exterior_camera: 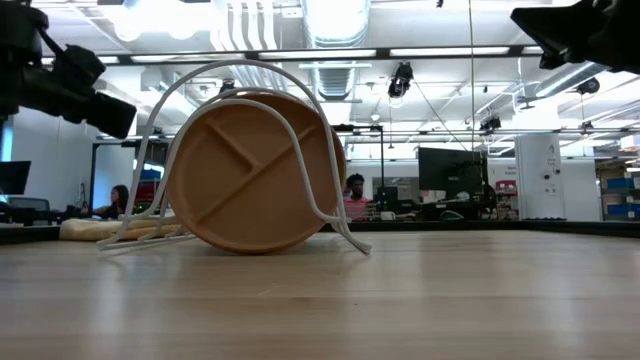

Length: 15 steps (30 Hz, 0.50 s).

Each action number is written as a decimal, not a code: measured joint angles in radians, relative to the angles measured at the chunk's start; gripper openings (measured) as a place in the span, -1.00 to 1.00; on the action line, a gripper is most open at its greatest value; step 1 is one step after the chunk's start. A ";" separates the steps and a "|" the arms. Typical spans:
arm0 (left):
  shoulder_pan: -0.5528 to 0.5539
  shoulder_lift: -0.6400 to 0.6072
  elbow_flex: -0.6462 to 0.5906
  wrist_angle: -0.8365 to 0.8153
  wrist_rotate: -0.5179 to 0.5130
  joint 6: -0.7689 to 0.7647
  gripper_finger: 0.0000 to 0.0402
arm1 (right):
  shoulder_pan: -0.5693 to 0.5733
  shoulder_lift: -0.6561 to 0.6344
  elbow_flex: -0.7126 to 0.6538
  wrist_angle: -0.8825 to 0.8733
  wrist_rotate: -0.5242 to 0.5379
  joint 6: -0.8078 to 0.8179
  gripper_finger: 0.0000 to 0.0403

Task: Sort dishes
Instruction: Return to Home Position

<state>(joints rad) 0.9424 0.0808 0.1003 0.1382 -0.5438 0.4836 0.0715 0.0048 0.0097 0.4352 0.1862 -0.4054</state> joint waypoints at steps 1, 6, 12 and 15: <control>0.042 0.004 -0.009 0.018 0.041 0.001 -1.00 | 0.000 0.000 0.000 -0.007 0.001 0.000 -1.00; 0.215 0.034 -0.013 0.023 0.253 -0.032 -1.00 | 0.000 0.005 0.000 -0.046 0.001 -0.001 -1.00; 0.270 0.080 -0.013 0.030 0.414 -0.113 -1.00 | 0.000 0.005 0.000 -0.079 0.000 -0.024 -1.00; 0.270 0.097 -0.013 0.030 0.413 -0.127 -1.00 | 0.000 0.005 0.000 -0.086 0.000 -0.027 -1.00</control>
<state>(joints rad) 1.2121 0.1774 0.0872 0.1680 -0.1307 0.3569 0.0715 0.0101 0.0097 0.3491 0.1864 -0.4326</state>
